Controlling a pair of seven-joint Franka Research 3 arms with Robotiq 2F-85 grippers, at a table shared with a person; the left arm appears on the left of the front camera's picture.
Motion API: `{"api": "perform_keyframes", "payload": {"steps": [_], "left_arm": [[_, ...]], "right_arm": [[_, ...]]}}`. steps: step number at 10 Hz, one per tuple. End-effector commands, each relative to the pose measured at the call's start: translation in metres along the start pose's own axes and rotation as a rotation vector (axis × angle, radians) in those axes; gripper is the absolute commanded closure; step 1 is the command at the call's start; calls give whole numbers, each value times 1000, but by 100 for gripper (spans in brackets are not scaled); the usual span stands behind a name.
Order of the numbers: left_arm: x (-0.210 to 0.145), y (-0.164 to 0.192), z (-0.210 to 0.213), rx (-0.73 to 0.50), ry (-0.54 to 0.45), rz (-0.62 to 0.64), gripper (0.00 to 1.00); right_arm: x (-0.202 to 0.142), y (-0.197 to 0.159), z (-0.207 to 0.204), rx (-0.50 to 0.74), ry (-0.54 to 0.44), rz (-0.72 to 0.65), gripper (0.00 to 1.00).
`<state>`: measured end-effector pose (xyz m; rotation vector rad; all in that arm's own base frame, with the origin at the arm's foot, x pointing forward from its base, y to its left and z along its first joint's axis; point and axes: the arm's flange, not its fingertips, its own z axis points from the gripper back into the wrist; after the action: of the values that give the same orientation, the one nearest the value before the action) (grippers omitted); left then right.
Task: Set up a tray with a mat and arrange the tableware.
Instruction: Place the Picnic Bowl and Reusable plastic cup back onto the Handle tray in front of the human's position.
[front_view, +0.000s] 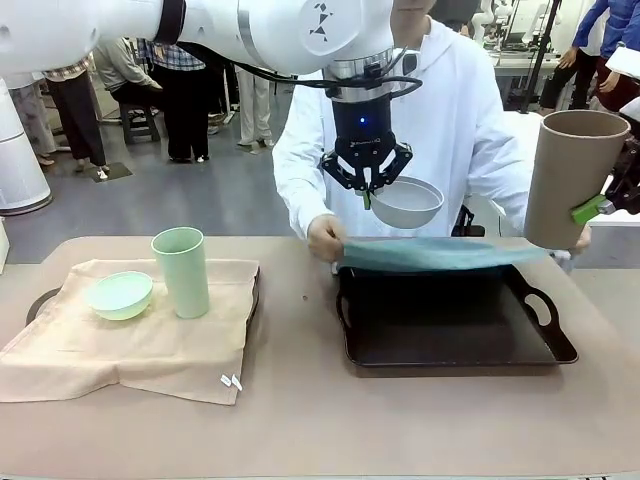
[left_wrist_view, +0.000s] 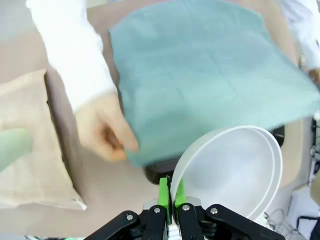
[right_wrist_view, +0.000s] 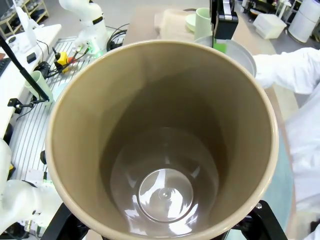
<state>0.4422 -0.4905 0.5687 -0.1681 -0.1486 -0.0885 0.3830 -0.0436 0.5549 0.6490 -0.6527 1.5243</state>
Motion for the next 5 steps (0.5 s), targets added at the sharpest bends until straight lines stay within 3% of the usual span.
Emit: {"api": "perform_keyframes", "payload": {"steps": [1, 5], "left_arm": [[1, 1, 1, 7, -9, -8, 100], [1, 1, 1, 7, -9, -8, 100]], "right_arm": [[0, 0, -1, 0, 11, 7, 100], [0, 0, -1, 0, 11, 7, 100]]}}
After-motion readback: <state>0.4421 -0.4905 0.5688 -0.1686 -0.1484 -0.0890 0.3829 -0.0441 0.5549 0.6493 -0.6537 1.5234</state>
